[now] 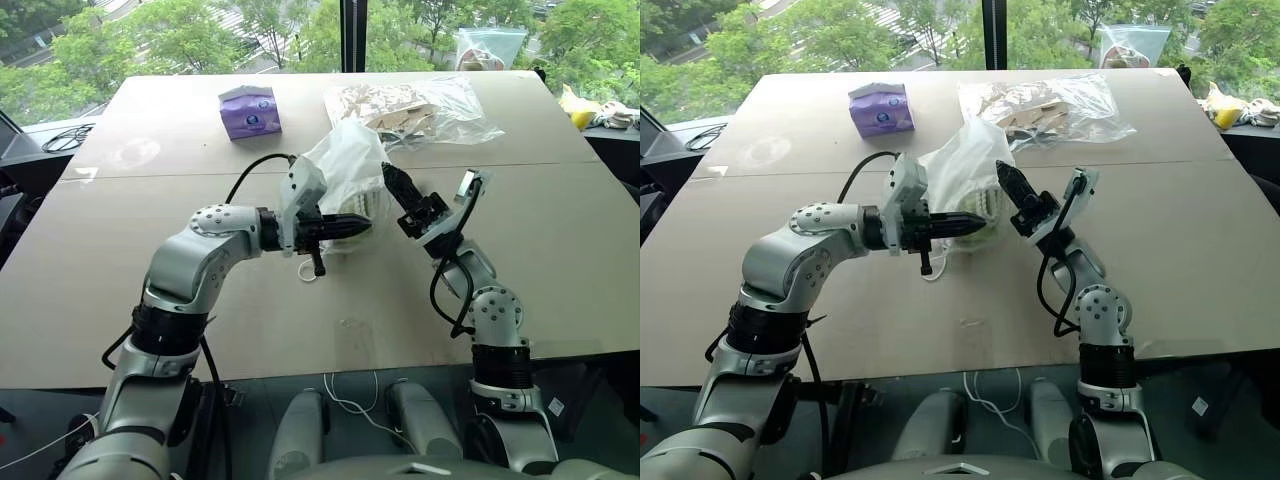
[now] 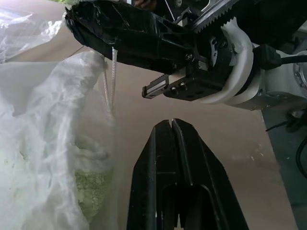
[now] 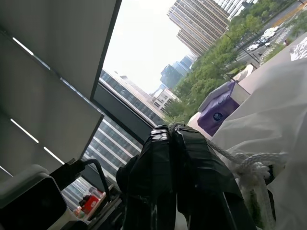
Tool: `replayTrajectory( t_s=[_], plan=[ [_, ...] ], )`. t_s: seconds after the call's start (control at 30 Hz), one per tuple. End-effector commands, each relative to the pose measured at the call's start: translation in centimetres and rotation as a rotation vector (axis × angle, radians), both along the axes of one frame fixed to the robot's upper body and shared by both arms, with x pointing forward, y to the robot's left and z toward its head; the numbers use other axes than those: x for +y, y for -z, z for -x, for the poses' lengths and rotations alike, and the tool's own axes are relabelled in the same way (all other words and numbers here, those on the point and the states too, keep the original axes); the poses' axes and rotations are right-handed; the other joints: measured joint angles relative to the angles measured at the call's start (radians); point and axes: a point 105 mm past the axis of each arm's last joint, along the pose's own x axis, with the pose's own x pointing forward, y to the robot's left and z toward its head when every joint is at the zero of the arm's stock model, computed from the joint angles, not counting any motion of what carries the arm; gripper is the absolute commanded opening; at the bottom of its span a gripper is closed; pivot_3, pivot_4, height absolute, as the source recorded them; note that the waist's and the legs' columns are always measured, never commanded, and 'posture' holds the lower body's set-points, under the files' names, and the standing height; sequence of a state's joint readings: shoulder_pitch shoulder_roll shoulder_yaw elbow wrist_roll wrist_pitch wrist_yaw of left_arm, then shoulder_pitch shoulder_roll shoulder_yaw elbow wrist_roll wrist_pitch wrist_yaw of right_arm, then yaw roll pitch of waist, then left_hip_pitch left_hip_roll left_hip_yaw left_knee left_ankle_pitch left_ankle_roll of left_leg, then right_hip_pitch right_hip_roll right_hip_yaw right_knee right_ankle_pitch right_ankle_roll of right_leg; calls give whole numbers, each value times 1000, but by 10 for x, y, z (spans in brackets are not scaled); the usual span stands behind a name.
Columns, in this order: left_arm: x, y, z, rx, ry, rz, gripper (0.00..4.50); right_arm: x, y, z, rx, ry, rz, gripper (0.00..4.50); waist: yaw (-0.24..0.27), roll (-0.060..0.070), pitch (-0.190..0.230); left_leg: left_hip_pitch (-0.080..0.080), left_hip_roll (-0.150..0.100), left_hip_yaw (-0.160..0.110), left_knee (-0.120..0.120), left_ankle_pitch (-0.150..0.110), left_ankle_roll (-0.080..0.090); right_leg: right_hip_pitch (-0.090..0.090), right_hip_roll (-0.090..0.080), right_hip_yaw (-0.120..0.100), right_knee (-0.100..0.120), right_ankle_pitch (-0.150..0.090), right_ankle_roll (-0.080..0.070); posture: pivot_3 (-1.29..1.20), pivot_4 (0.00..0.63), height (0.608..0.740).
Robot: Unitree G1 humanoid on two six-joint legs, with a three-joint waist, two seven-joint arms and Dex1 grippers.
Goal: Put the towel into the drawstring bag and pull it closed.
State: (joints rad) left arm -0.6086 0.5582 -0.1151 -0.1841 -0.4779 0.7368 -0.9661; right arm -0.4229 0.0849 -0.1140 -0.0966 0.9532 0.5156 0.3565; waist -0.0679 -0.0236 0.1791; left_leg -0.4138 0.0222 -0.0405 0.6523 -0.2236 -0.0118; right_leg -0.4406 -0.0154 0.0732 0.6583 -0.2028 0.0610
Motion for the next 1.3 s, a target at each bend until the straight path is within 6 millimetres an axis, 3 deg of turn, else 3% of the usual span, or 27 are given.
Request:
replayTrajectory(
  t_s=[0.03,0.2,0.37,0.53,0.87,1.0,1.1,1.27,1.3],
  plan=[
    [2,9,-26,-75,-162,-75,0,2,-10,7,-48,-14,13,55,1,0,0,0,0,0,0,0,0,0,0,0,0,0,0,0,150,740],
    [19,11,-74,-216,-461,-118,0,-7,8,13,-28,19,111,55,8,0,0,0,0,0,0,0,0,0,0,0,0,0,0,0,150,740],
    [12,-6,-88,-284,-534,-29,0,-14,23,19,-8,42,189,55,11,0,0,-1,0,0,0,0,0,0,0,0,-1,0,0,0,150,740],
    [-4,-22,-87,-273,-513,90,0,-18,41,26,-18,49,341,55,17,0,0,-1,0,0,0,0,0,0,0,0,-1,0,0,0,150,740],
    [-15,-17,-86,-240,-507,106,0,-33,100,59,-160,-121,900,55,24,0,0,0,-1,1,0,0,0,0,0,1,-1,0,0,0,150,740],
    [-15,-15,-85,-232,-507,103,0,-44,115,46,-330,-50,1215,55,23,0,0,0,-1,2,0,0,0,0,0,1,-2,0,0,0,150,740],
    [-15,-14,-85,-227,-508,102,0,-46,109,34,-414,7,1279,949,24,-1,0,1,-1,2,0,0,0,0,0,1,-1,0,1,0,150,740],
    [-15,-13,-84,-222,-509,99,0,-43,85,27,-462,84,1207,3319,26,-1,0,0,-1,1,0,0,0,1,0,1,-2,0,0,0,150,740],
    [-15,-12,-84,-221,-509,98,0,-39,81,29,-466,73,1183,3490,26,-1,0,0,-1,1,0,0,0,1,0,1,-2,0,0,0,150,740]
  ],
)
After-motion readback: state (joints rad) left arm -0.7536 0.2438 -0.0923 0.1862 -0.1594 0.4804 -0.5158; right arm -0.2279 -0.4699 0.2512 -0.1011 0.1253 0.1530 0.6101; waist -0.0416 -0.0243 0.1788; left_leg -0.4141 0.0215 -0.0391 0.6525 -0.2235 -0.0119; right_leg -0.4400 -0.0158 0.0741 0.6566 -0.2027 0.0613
